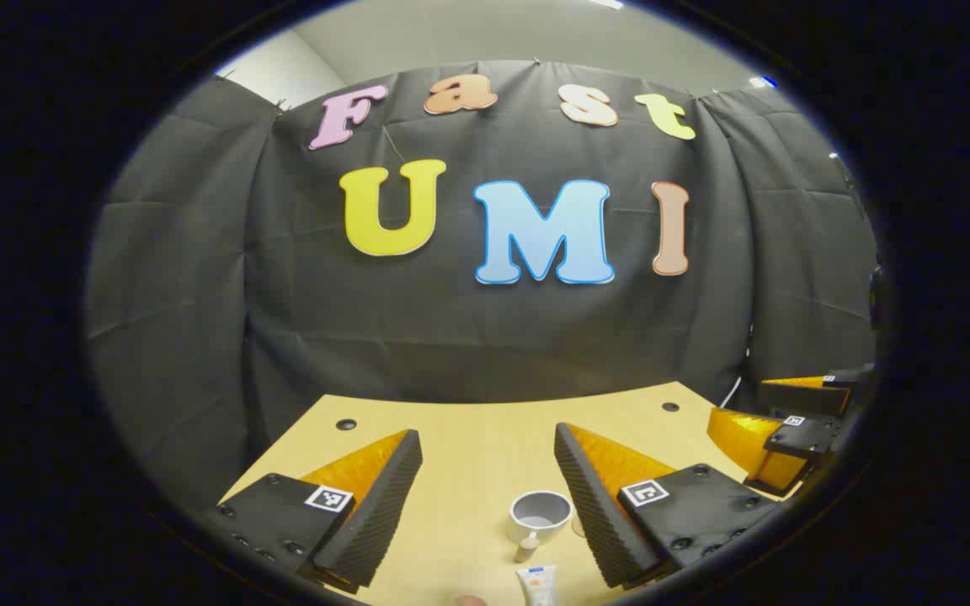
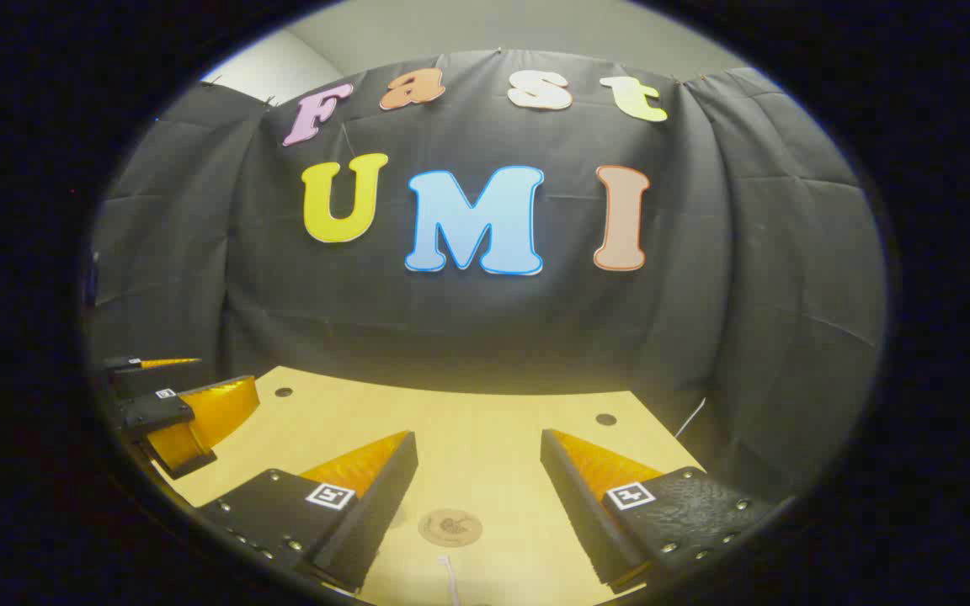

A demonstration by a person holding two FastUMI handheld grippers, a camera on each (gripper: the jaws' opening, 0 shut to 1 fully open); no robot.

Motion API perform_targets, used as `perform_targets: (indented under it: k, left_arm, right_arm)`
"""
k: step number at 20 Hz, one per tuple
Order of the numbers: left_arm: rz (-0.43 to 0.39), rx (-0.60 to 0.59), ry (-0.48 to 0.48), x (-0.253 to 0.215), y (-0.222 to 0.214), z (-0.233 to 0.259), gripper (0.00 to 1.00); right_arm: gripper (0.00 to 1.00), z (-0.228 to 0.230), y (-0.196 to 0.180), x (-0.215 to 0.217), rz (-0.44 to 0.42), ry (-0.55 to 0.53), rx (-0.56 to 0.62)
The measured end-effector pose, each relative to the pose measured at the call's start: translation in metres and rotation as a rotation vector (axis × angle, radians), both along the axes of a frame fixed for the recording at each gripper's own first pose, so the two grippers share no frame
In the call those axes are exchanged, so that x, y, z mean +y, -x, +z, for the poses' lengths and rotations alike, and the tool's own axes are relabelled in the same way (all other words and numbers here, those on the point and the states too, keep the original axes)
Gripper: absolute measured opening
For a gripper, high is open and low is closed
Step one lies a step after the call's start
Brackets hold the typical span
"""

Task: Put the toothbrush and toothpaste on the desktop into the cup, then pick up the cup and place it on the coaster on the desktop.

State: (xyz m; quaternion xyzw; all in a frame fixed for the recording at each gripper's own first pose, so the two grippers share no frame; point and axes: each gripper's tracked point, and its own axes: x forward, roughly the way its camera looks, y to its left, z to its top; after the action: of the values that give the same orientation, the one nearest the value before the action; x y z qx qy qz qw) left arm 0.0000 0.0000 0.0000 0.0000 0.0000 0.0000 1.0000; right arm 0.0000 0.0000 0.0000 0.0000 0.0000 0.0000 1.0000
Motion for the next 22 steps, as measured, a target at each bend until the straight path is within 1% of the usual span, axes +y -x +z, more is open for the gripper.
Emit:
perform_targets:
  k: [6,12,15,17,19,22]
  left_arm:
    - [-0.017,0.084,-0.015,-0.007,0.004,-0.028,1.0]
    - [-0.047,0.184,-0.004,-0.019,0.007,-0.063,1.0]
    - [-0.061,0.252,-0.01,-0.026,0.01,-0.089,1.0]
    - [-0.08,0.322,-0.008,-0.035,0.013,-0.113,1.0]
    - [-0.088,0.386,-0.013,-0.04,0.015,-0.134,1.0]
    - [-0.111,0.46,0.002,-0.048,0.015,-0.161,1.0]
  right_arm:
    - [0.93,-0.027,-0.004,0.002,0.026,-0.021,0.088]
    - [0.93,-0.053,-0.007,0.004,0.043,-0.035,0.174]
    - [0.93,-0.078,-0.009,0.004,0.05,-0.042,0.255]
    - [0.93,-0.104,-0.012,0.006,0.058,-0.043,0.345]
    - [0.93,-0.119,-0.012,0.01,0.068,-0.042,0.409]
    - [0.93,-0.143,-0.009,0.011,0.088,-0.03,0.484]
